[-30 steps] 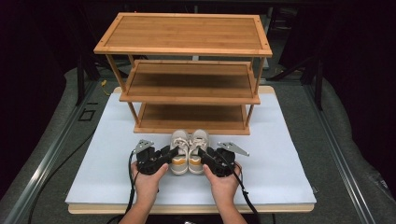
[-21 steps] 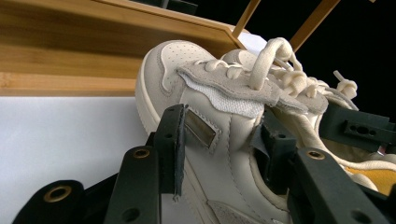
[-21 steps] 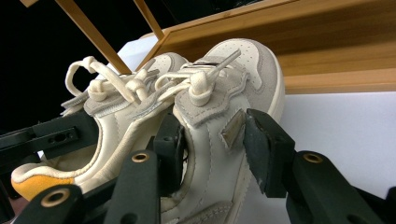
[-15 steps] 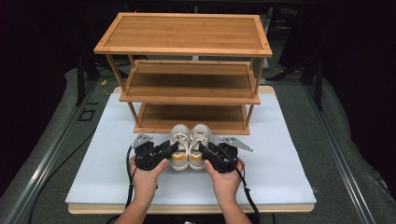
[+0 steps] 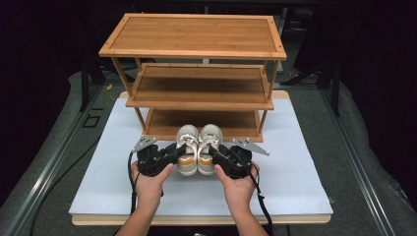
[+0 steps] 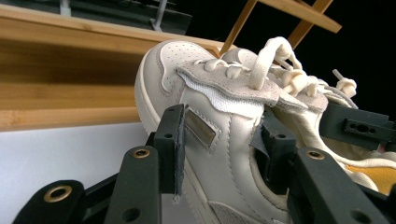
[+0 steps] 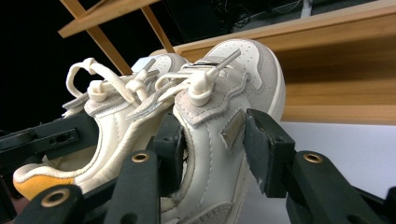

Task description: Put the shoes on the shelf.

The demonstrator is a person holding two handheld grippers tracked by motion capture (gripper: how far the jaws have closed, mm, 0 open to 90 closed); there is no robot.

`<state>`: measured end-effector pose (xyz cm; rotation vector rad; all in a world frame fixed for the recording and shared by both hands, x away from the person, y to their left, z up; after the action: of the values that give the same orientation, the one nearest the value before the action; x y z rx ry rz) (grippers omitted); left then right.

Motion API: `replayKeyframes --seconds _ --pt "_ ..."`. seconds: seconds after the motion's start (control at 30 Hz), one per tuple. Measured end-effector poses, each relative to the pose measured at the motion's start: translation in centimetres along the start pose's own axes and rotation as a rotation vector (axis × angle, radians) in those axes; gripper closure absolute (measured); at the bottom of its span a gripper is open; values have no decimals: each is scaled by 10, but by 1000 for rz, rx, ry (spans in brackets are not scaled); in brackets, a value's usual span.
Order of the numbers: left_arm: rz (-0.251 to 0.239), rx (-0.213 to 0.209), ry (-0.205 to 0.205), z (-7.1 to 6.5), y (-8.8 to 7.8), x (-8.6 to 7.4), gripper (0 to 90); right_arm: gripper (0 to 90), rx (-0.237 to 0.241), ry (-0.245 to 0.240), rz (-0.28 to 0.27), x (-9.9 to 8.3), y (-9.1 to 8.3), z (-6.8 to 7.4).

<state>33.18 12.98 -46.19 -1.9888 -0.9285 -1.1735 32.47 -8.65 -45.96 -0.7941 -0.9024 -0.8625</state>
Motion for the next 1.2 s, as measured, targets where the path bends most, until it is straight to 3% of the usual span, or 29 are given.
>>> replayKeyframes --seconds 0.43,0.67,1.0,1.03,1.07,1.13,1.2 --pt "-13 -6 36 -11 -6 22 591 588 0 -15 -37 20 -7 12" --pt "-17 -17 25 -14 -8 29 591 588 12 -14 -44 27 -10 14" --pt "-36 -22 46 -21 -14 44 591 588 19 -34 -49 41 -15 22" --pt "-43 -23 47 -22 -14 46 591 588 21 -38 -76 44 -15 24" --pt "-45 -27 50 -22 -15 49 591 588 24 -42 -51 46 -17 25" --pt "-45 -27 52 -23 -15 50 591 588 19 -43 -72 49 -16 26" --pt "-49 -27 56 -24 -14 55 591 588 24 -46 -59 52 -16 26"
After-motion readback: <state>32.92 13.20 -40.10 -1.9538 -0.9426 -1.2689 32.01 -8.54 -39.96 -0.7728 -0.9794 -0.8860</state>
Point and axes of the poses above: each handheld gripper's, and its own axes: y roughly forward along the jaws, x roughly out of its top, z roughly to its left, the point moved 3 cm from there along y, roughly forward along the jaws, and after that the axes turned 13 degrees about -z, right-handed, at the moved point
